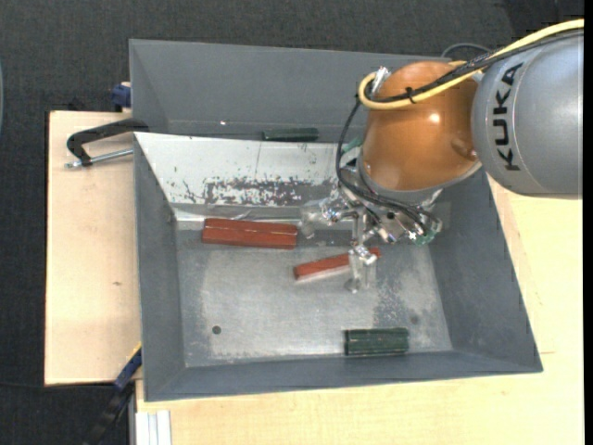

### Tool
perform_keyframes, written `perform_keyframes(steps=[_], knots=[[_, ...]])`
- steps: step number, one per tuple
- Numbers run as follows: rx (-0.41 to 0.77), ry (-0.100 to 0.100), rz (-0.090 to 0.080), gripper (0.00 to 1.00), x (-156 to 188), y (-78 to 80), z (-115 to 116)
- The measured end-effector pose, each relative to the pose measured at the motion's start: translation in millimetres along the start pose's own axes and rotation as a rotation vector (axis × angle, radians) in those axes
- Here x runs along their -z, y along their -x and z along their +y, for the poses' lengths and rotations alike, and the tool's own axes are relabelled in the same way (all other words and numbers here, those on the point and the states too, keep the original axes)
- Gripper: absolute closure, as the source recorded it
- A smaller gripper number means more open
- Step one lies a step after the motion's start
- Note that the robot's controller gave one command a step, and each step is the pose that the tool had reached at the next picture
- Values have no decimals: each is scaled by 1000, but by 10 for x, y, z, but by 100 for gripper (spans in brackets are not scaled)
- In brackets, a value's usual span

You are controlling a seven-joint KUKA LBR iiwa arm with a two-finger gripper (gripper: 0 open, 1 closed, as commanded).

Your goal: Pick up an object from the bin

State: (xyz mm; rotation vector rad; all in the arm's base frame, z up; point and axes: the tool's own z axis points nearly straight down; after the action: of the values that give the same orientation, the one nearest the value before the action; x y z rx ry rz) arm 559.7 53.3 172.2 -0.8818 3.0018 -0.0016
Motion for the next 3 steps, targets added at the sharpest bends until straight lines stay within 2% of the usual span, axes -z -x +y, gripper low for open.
perform_keyframes(steps=[1, 2, 3], knots=[[-59, 1, 1, 0, -382, 38, -223], [-130, 2, 5, 0, -820, 198, -230], [-240, 4, 10, 100, -1013, -31, -267]])
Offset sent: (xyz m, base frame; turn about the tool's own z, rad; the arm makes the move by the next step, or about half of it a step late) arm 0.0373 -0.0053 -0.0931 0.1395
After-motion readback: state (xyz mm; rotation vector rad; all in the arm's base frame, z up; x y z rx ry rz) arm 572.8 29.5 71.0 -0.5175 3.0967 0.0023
